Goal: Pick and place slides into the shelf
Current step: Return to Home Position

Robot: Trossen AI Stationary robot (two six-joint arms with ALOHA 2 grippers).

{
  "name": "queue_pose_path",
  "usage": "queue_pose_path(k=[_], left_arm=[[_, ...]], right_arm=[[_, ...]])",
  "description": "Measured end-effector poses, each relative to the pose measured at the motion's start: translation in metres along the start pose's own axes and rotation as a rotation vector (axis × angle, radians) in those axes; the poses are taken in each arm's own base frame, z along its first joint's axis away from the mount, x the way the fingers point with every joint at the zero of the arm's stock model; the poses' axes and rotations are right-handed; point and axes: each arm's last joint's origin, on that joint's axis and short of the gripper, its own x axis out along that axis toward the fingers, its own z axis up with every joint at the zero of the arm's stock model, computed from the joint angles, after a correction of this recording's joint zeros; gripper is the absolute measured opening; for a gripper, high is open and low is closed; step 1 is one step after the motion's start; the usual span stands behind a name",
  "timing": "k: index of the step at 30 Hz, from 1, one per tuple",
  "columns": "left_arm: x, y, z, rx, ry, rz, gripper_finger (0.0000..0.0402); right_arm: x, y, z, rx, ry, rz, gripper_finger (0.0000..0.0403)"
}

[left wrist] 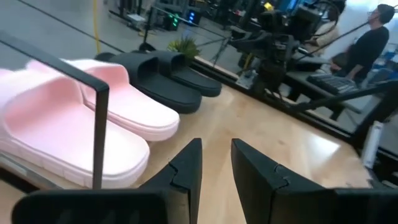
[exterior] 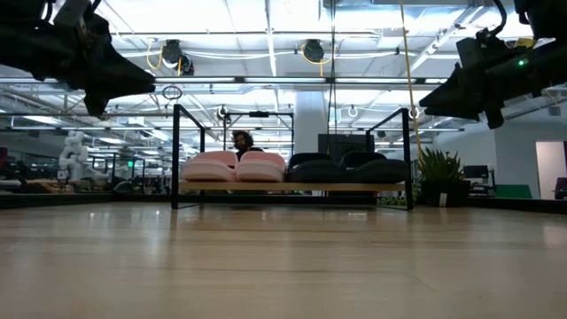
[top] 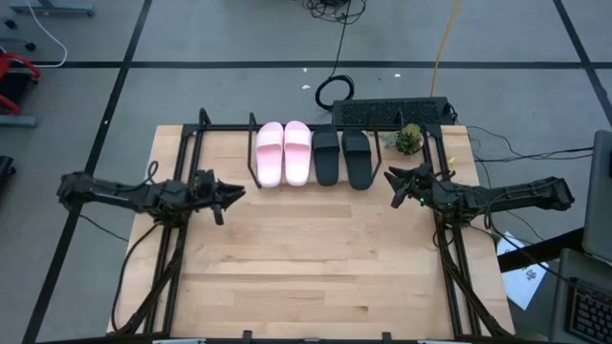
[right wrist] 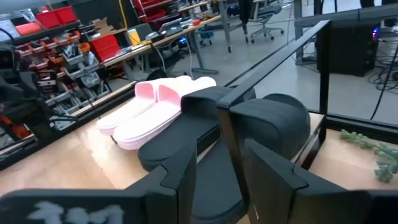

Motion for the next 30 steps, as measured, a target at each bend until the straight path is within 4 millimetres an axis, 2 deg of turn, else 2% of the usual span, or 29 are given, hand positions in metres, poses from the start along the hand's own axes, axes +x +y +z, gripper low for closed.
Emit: queue_pose_path(k=[9,14,20,30], left_arm=[[-0.003,-0.003,0.005,0.047,-0.069,0.011,0.0086],[-0.017,0.002,0.009,0.063,-0.056,0.032,0.0086],[-0.034,0.007,0.013,0.048,-0.037,0.017,0.0086],[-0.024,0.014,-0.016,0.104,0.007,0.025,0.0086]], right_arm=[[-0.009,-0.006,0.009,0.016,-0.076,-0.002,0.0121],[-0.016,-0.011,0.008,0.038,-0.034,0.081,0.0121],[-0.022,-0.015,0.006,0.036,-0.025,0.095,0.0121],[-0.025,-0.014,0.006,-0.031,-0.025,0.137,0.0121]])
